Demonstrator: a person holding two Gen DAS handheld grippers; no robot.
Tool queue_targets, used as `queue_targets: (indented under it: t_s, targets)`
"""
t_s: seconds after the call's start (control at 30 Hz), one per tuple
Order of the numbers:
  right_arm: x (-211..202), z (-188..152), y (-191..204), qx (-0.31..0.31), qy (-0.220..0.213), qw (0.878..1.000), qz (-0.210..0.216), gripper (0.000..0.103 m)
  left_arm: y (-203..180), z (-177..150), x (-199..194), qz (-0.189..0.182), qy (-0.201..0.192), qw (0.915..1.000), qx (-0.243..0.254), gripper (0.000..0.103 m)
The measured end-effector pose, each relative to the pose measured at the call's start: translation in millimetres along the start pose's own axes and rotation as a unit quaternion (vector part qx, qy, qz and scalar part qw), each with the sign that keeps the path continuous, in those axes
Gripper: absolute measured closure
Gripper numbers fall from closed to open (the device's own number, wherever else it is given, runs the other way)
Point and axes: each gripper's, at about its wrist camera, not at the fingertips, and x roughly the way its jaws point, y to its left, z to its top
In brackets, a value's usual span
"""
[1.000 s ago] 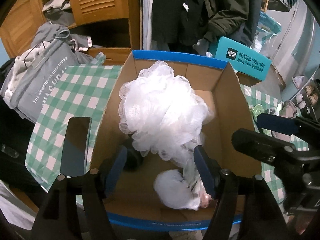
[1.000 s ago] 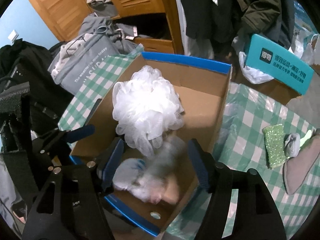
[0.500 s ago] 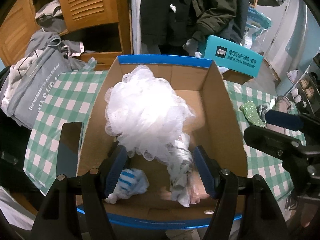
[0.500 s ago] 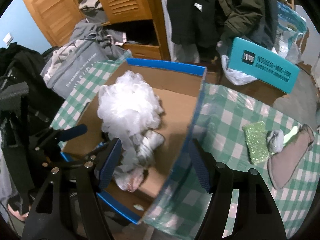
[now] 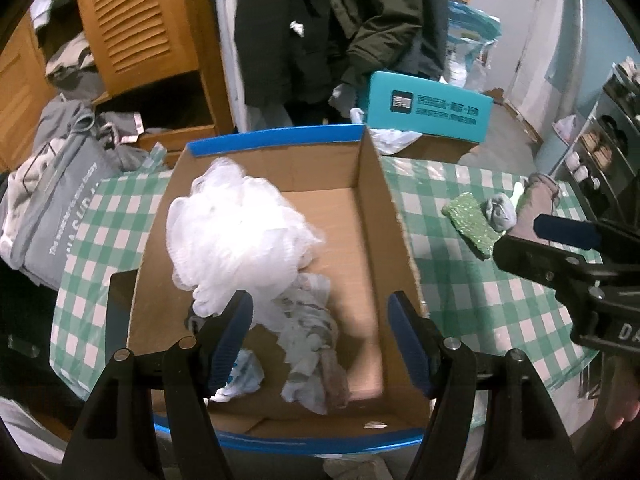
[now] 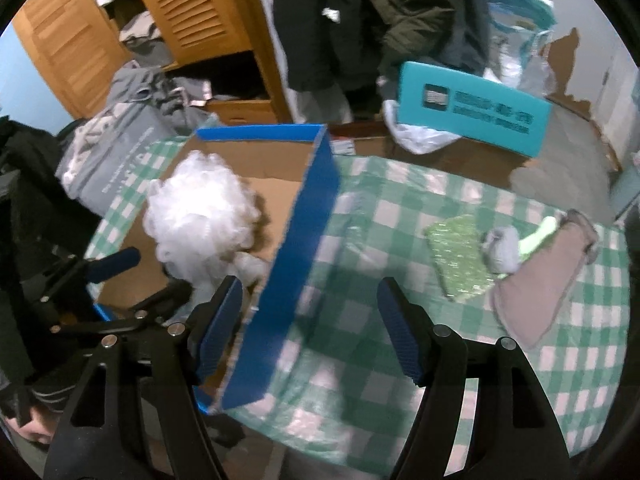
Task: Organize soft objects
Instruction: 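Move both tools back over the table toward the green scrubber and grey mitten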
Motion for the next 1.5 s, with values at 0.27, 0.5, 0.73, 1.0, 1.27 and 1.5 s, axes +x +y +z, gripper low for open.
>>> queue_targets:
  t_s: [0.27,0.5,0.73,1.0,1.27,1.5]
  targets:
    - [-12,-9,-30,0.021,-0.004,1.000,-0.019,0.032,-28,4,1,0.002,0.000,0.9996,0.026,0.028]
    - [-20,-20,-65,0.053,-0.003,0.998,-0.032,0.032,-55,5,2,0.006,0.002,0.9986,0.053,0.027]
    - [-28,-32,-102,0.087,-0.006,0.995,-0.046,0.032,-80,9,5,0.006,0.008,0.9976,0.069,0.026]
    - [-35,-44,-143,0.126,-0.008,0.990,-0.061,0.032,-111,12,13,0.004,0.014,0.9954,0.094,0.025]
    - [-37,-55,-178,0.156,-0.006,0.985,-0.075,0.032,-134,16,28,0.003,0.028,0.9939,0.107,0.025]
    - [-32,-56,-202,0.171,0.002,0.981,-0.096,0.032,-146,25,41,-0.008,0.035,0.9932,0.111,0.021]
